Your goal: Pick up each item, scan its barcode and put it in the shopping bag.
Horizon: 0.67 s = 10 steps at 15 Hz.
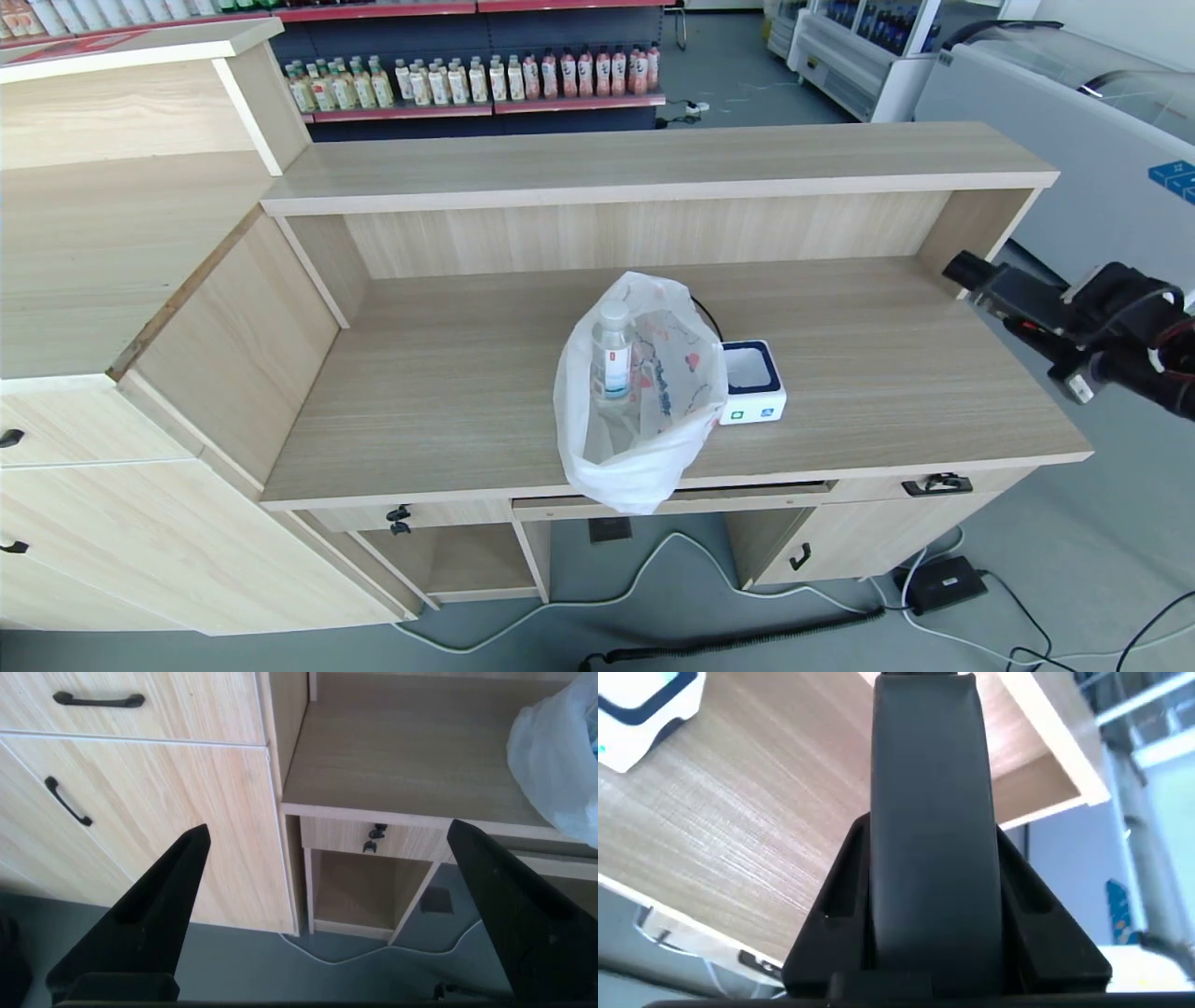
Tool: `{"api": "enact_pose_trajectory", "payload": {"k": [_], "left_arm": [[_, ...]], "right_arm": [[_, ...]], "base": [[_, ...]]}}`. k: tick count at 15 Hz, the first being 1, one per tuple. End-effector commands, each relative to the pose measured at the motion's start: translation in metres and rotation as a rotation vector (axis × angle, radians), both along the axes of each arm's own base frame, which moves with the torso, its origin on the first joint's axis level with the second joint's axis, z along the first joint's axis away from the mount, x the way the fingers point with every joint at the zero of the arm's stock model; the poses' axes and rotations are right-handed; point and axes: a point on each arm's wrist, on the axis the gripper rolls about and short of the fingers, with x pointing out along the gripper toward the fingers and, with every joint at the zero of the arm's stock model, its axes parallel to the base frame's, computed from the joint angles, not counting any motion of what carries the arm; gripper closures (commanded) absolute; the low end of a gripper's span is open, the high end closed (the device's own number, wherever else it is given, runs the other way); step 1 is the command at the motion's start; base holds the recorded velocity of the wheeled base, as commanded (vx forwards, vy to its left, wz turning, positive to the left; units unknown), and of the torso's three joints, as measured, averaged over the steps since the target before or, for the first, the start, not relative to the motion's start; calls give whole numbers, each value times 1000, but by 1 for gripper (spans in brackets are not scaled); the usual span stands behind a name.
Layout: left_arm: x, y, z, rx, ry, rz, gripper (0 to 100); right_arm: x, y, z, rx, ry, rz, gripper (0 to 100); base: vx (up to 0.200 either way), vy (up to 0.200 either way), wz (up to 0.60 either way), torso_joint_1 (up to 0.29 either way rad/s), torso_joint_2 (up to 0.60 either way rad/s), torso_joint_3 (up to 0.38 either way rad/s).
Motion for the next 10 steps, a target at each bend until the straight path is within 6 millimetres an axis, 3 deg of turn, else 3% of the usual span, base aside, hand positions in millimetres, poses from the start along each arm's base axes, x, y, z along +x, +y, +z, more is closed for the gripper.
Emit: {"api": "enact_pose_trajectory", "payload": {"k": [1, 3, 6, 10], "left_arm": [[0, 0, 0, 0, -1, 0, 0], [0, 0, 0, 0, -1, -1, 0], [0, 0, 0, 0, -1, 0, 0], [0, 0, 0, 0, -1, 0, 0]], "right_arm": [[-61, 51, 45, -314, -305, 193, 100], [-74, 92, 55, -579, -495, 325, 100], [-83, 122, 48, -928, -691, 394, 100], [-88, 151, 45, -1072, -869, 491, 100]], "base": [[0, 0, 0, 0, 0, 0], [0, 0, 0, 0, 0, 0], [0, 0, 0, 0, 0, 0], [0, 0, 0, 0, 0, 0]]}}
